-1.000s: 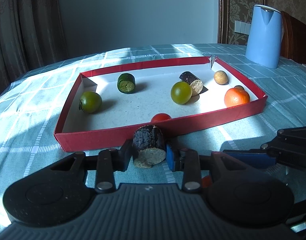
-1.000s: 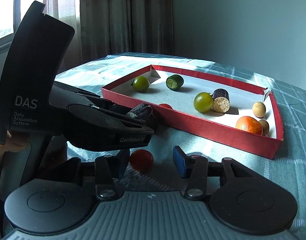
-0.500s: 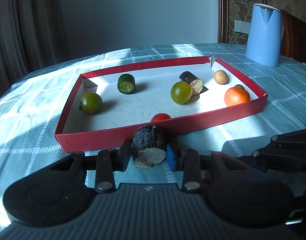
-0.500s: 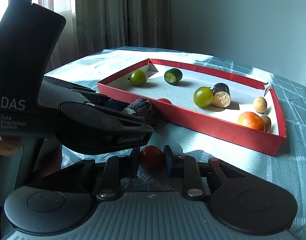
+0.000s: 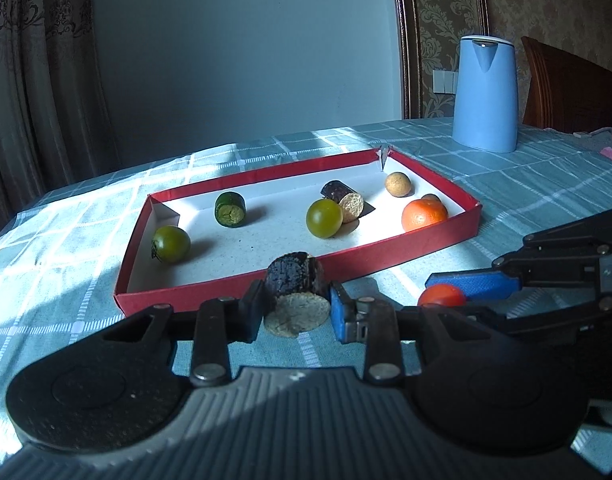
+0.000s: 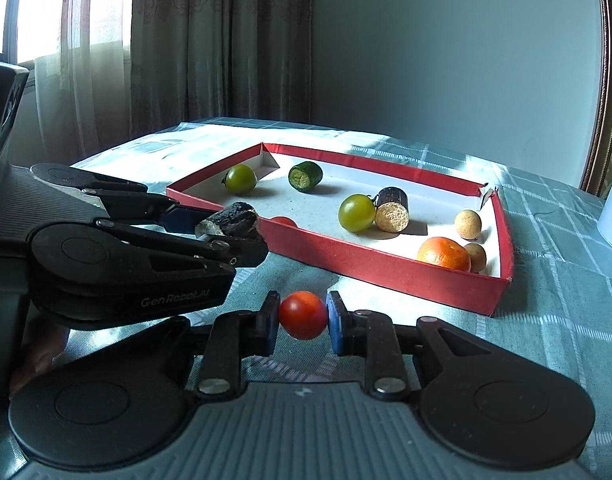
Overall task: Organize fruits
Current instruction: 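Carry the wood slice and cherry tomato over the red box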
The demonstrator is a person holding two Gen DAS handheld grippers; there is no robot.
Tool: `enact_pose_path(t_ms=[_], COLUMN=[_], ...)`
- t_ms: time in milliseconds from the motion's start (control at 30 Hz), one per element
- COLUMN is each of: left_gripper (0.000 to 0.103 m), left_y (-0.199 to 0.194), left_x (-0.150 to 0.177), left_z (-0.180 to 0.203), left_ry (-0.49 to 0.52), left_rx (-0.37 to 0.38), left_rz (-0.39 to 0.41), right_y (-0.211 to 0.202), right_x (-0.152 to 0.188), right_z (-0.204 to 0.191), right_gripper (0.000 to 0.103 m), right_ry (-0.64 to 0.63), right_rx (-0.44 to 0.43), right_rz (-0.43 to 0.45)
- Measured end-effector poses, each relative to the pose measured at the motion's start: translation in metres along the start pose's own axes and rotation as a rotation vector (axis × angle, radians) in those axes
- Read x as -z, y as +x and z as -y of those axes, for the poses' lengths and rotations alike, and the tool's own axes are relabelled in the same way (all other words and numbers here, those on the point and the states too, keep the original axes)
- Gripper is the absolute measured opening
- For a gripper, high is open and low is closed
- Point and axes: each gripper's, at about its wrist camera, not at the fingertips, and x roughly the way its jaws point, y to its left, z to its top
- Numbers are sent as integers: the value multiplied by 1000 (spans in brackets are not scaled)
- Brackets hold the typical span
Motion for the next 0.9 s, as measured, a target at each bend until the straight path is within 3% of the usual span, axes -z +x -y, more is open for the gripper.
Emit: enact_pose_path(t_ms=[200,267,567,900], left_gripper=[31,31,31,31], left_y=[1,11,73,102], left_x=[-20,-30,-47,-43], left_z=[-12,-18,-40,-49], left_ry=[-76,-100,-155,-183], left_rx=[-2,-38,-144,-166], left_rz=[31,27,-90,-165], right_y=[-3,2,60,80], right_x=[-13,-21,-52,-56], right_z=[12,18,65,61], right_gripper=[24,24,24,24], right_ry=[20,28,122,77], right_rx=[37,71,212,202], right_rz=[41,51,-16,-29])
